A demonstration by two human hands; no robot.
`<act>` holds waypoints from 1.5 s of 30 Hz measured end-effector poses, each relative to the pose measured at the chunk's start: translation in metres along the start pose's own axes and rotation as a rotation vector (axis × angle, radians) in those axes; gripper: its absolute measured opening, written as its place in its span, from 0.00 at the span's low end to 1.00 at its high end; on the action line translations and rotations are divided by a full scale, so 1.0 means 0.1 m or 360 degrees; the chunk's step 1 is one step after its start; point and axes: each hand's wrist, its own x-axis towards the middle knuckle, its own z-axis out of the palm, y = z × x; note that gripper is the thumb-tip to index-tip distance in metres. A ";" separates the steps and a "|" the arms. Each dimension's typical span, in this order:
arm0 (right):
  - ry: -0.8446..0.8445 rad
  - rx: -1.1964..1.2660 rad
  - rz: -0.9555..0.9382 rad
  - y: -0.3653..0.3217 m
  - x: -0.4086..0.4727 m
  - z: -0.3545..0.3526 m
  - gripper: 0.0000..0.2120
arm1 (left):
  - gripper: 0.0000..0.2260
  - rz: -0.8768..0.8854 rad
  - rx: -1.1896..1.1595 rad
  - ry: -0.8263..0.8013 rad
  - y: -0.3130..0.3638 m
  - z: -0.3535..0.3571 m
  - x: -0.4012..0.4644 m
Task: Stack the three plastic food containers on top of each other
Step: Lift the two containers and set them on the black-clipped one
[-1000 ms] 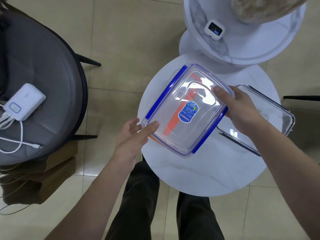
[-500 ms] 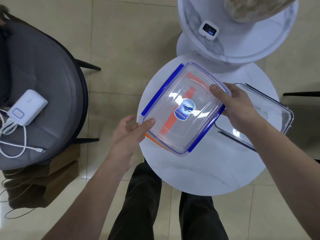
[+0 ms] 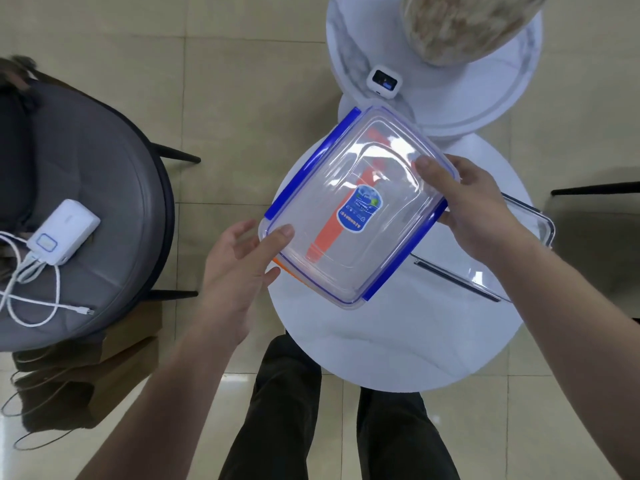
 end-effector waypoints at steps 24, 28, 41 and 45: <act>0.0361 0.0186 0.0083 0.12 -0.64 -1.46 0.43 | 0.45 0.0118 0.0275 -0.0265 -0.05 1.34 -0.43; 0.0370 0.0218 0.0086 0.25 -0.69 -1.72 0.40 | 0.45 0.0141 0.0355 -0.0285 -0.09 1.58 -0.47; 0.0395 0.0230 0.0137 0.48 -0.64 -2.11 0.35 | 0.42 0.0220 0.0418 -0.0321 -0.05 2.00 -0.45; 0.0397 0.0272 0.0139 0.50 -0.64 -2.10 0.38 | 0.44 0.0241 0.0386 -0.0300 -0.08 2.00 -0.48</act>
